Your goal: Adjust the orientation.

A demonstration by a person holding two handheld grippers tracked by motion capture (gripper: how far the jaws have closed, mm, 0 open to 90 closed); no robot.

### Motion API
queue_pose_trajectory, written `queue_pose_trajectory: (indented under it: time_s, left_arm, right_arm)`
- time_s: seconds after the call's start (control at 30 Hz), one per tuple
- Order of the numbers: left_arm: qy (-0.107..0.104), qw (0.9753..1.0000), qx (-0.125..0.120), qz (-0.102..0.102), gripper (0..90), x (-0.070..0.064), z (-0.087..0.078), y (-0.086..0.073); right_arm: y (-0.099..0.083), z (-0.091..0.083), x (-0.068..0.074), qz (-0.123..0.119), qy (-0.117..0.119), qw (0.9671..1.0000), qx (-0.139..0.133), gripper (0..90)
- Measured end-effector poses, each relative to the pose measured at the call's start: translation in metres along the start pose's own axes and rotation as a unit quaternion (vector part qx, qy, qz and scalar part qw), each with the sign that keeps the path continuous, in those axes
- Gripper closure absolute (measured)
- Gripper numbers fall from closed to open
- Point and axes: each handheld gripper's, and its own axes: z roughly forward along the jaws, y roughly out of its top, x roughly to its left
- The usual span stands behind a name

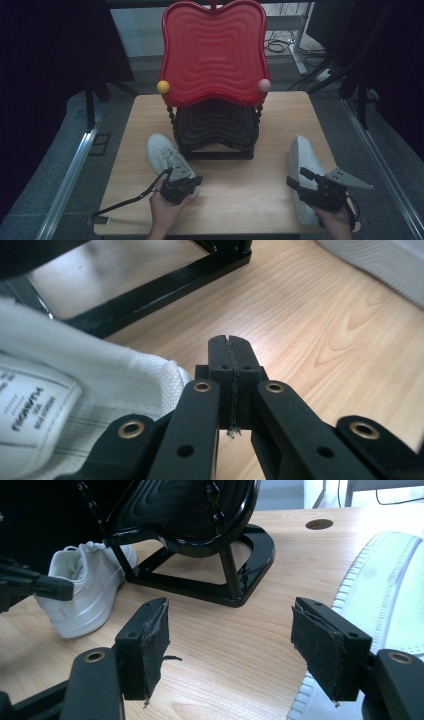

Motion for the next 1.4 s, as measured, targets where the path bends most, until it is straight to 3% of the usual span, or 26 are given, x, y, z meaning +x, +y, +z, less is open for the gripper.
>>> queue_pose_trajectory:
  time_s: [0.43, 0.5, 0.6, 0.73, 0.83, 0.9, 0.93, 0.97, 1.0, 1.17, 1.3, 1.37, 1.4]
  left_arm:
    - [0.032, 0.9990, -0.006, -0.029, 90.0, 0.028, -0.029, -0.023]
    - [0.049, 0.9984, 0.000, -0.029, 90.0, 0.033, -0.033, -0.026]
    - [0.051, 0.9975, -0.003, -0.049, 90.0, 0.048, -0.040, -0.033]
    - [0.065, 0.9963, 0.000, -0.056, 90.0, 0.058, -0.047, -0.038]
    - [0.063, 0.9954, -0.005, -0.073, 90.0, 0.070, -0.054, -0.042]
    - [0.087, 0.9941, 0.002, -0.064, 90.0, 0.075, -0.059, -0.042]
    - [0.085, 0.9938, -0.001, -0.073, 90.0, 0.078, -0.061, -0.043]
    - [0.064, 0.9938, -0.010, -0.090, 90.0, 0.085, -0.064, -0.045]
    - [0.061, 0.9937, -0.012, -0.094, 90.0, 0.087, -0.065, -0.047]
    - [0.054, 0.9945, -0.019, -0.088, 88.0, 0.086, -0.066, -0.047]
    - [0.038, 0.9930, -0.054, -0.098, 79.2, 0.087, -0.075, -0.044]
    - [0.035, 0.9921, -0.072, -0.097, 70.5, 0.086, -0.082, -0.041]
    - [0.033, 0.9920, -0.078, -0.093, 70.5, 0.086, -0.085, -0.040]
  right_arm:
    - [-0.001, 0.000, 0.000, 0.001, -0.002, 1.0000, 0.003, 31.3]
    - [-0.002, 0.000, 0.000, 0.000, -0.002, 1.0000, 0.003, 31.2]
    - [-0.002, 0.000, 0.000, 0.002, -0.003, 1.0000, 0.003, 31.3]
    - [-0.002, -0.002, -0.002, 0.003, -0.005, 1.0000, 0.002, 31.2]
    - [-0.002, -0.004, -0.004, 0.006, -0.007, 1.0000, 0.000, 31.3]
    - [-0.002, -0.005, -0.004, 0.007, -0.008, 0.9999, -0.001, 31.3]
    - [-0.002, -0.005, -0.004, 0.007, -0.007, 1.0000, -0.001, 31.4]
    - [-0.002, -0.005, -0.004, 0.006, -0.007, 1.0000, -0.001, 31.4]
    - [-0.002, -0.005, -0.004, 0.007, -0.007, 1.0000, -0.001, 31.3]
    - [-0.002, -0.004, -0.003, 0.005, -0.006, 1.0000, 0.001, 31.3]
    - [-0.003, -0.003, -0.004, 0.007, -0.007, 1.0000, 0.002, 31.3]
    - [-0.003, -0.004, -0.004, 0.008, -0.006, 1.0000, 0.000, 31.3]
    - [-0.003, -0.004, -0.004, 0.008, -0.006, 1.0000, 0.000, 31.3]
